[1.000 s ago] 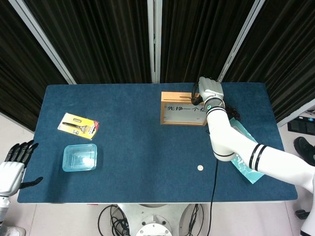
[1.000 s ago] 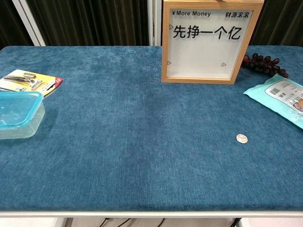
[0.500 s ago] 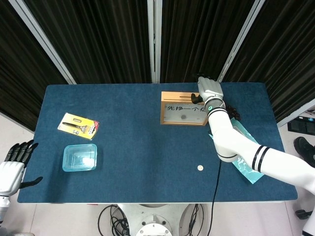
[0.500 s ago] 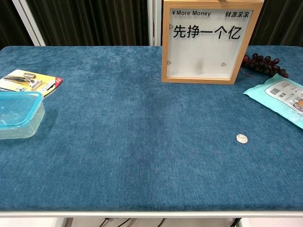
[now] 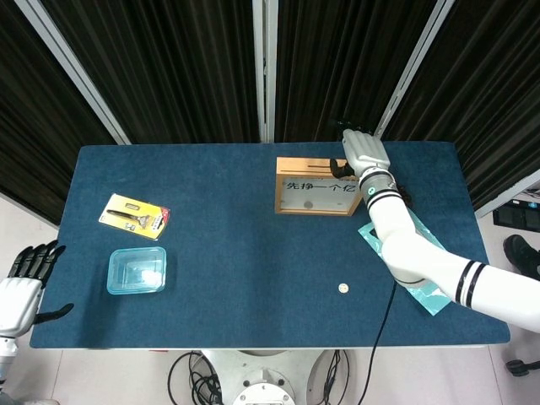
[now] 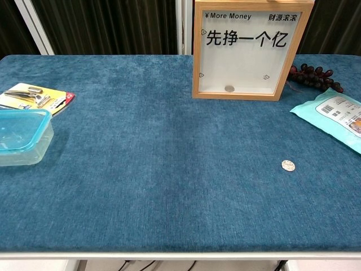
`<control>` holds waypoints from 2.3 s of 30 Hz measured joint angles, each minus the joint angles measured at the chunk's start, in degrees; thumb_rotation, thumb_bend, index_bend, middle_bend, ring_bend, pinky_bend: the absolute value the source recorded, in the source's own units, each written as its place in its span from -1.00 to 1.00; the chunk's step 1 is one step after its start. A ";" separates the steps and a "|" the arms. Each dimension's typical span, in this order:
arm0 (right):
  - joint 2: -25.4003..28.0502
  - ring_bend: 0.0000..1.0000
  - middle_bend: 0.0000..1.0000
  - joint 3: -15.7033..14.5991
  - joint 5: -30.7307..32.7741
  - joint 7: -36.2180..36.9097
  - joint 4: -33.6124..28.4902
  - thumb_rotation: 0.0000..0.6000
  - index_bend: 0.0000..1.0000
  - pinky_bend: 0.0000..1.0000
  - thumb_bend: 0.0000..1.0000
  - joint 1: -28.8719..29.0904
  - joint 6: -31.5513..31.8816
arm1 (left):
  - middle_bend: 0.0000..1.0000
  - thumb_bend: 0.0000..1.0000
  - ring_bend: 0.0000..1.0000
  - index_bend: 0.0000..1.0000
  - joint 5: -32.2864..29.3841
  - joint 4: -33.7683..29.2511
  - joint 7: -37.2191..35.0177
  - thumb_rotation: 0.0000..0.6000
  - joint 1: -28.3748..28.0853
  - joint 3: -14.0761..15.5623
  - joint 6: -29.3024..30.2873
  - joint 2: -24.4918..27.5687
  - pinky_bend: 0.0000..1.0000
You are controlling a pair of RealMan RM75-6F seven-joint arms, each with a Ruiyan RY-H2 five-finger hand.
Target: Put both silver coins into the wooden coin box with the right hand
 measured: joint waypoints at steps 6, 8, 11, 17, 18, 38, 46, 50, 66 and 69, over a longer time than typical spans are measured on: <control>3.92 -1.00 -1.00 -0.63 -20.18 6.41 -10.38 1.00 -1.00 -1.00 -0.26 -8.01 2.91 | -1.00 -0.91 -1.00 -1.00 -0.34 0.02 0.18 1.00 0.00 -0.18 -0.14 -0.11 -1.00; 5.20 -1.00 -1.00 -1.41 -28.32 8.62 -13.95 1.00 -1.00 -1.00 -0.30 -11.41 4.09 | -1.00 -0.91 -1.00 -1.00 -0.37 -0.21 0.57 1.00 0.01 -0.25 -0.06 -0.14 -1.00; 7.01 -1.00 -1.00 -3.73 -43.47 12.21 -18.88 1.00 -1.00 -1.00 -0.33 -17.55 6.46 | -1.00 -0.91 -1.00 -1.00 -0.45 -0.77 1.40 1.00 0.04 -0.31 0.00 -0.10 -1.00; 8.32 -1.00 -0.99 -12.24 -75.88 18.81 -22.28 1.00 -0.98 -1.00 -0.33 -30.05 13.00 | -1.00 -0.91 -1.00 -1.00 -0.61 -2.38 3.53 1.00 0.21 -0.44 0.24 0.03 -1.00; 8.09 -1.00 -0.98 -14.38 -81.76 20.22 -21.87 1.00 -0.93 -1.00 -0.33 -32.48 14.52 | -1.00 -0.91 -1.00 -1.00 -0.66 -2.54 3.75 1.00 0.24 -0.46 0.27 -0.02 -1.00; -11.78 -1.00 -1.00 -30.88 -95.60 35.32 5.83 1.00 -1.00 -1.00 -0.41 -45.49 12.49 | -1.00 -0.91 -1.00 -1.00 -1.06 -0.18 2.61 1.00 1.19 0.08 0.24 -1.70 -1.00; -18.15 -1.00 -1.00 -29.48 -96.87 37.20 12.17 1.00 -0.79 -1.00 -0.41 -46.01 16.83 | -1.00 -0.91 -1.00 -1.00 -1.26 1.24 1.54 1.00 1.16 -0.06 0.00 -2.22 -1.00; -20.53 -1.00 -0.99 -28.96 -97.47 38.51 14.78 1.00 -0.66 -1.00 -0.40 -46.16 18.19 | -1.00 -0.91 -1.00 -1.00 -1.33 1.84 1.06 1.00 1.09 -0.17 -0.10 -2.40 -1.00; -24.84 -1.00 -0.94 -28.86 -98.46 40.87 20.22 1.00 -0.42 -1.00 -0.65 -46.63 21.05 | -1.00 -0.91 -1.00 -1.00 -1.63 3.39 -0.14 1.00 1.06 -0.20 -0.63 -3.10 -1.00; -25.06 -1.00 -0.94 -28.97 -98.41 40.87 20.63 1.00 -0.38 -1.00 -0.64 -46.67 21.03 | -1.00 -0.91 -1.00 -1.00 -1.59 3.43 -0.15 1.00 0.98 -0.22 -0.72 -3.10 -1.00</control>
